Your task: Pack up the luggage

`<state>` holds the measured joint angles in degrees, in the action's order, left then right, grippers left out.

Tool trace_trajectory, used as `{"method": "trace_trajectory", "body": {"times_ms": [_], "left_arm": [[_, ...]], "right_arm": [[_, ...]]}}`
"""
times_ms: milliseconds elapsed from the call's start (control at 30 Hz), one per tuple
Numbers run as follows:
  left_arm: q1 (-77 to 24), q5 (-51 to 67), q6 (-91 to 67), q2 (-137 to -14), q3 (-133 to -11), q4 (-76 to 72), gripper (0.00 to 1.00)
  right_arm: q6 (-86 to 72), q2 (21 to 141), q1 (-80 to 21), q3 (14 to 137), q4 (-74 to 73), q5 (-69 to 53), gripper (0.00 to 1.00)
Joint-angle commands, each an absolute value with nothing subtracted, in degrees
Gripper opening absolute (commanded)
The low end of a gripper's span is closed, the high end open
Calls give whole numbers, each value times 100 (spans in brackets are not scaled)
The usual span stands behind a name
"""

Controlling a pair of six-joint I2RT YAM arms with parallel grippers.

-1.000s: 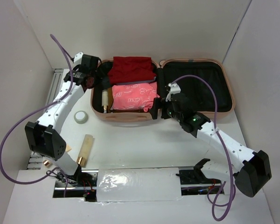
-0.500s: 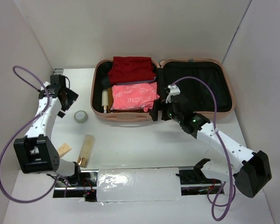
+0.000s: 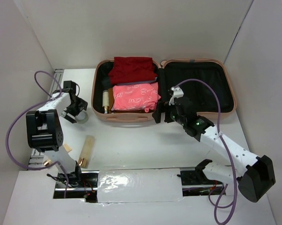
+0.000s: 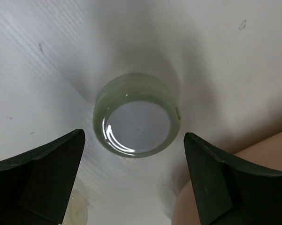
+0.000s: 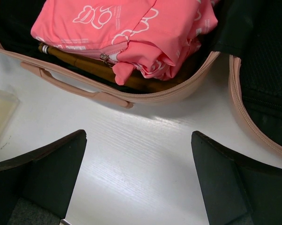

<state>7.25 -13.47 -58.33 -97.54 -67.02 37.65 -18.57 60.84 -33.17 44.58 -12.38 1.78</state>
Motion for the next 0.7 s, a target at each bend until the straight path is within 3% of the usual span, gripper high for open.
{"method": "trace_trajectory", "body": {"times_ms": [0,400,500,567,667], "left_arm": [[607,-1266,-6064,-9975,-6996,3454,100],[554,-1328,-6187,-10951,-7373,3507,100],[554,-1248,-6117,-11030,-7374,3507,78],[554,-1248,-6056,-10812,-7374,3621,53],[554,-1450,-5995,-10076,-7609,3953,50]], "right_arm": [[-1811,5819,-3278,4386,-905,272,100],[-1863,5634,-3278,4333,-1011,492,100],[-1863,5634,-3278,4333,-1011,545,100],[-1863,5634,-3278,4333,-1011,606,100],[-1863,5582,-3278,4333,-1011,606,100]]}}
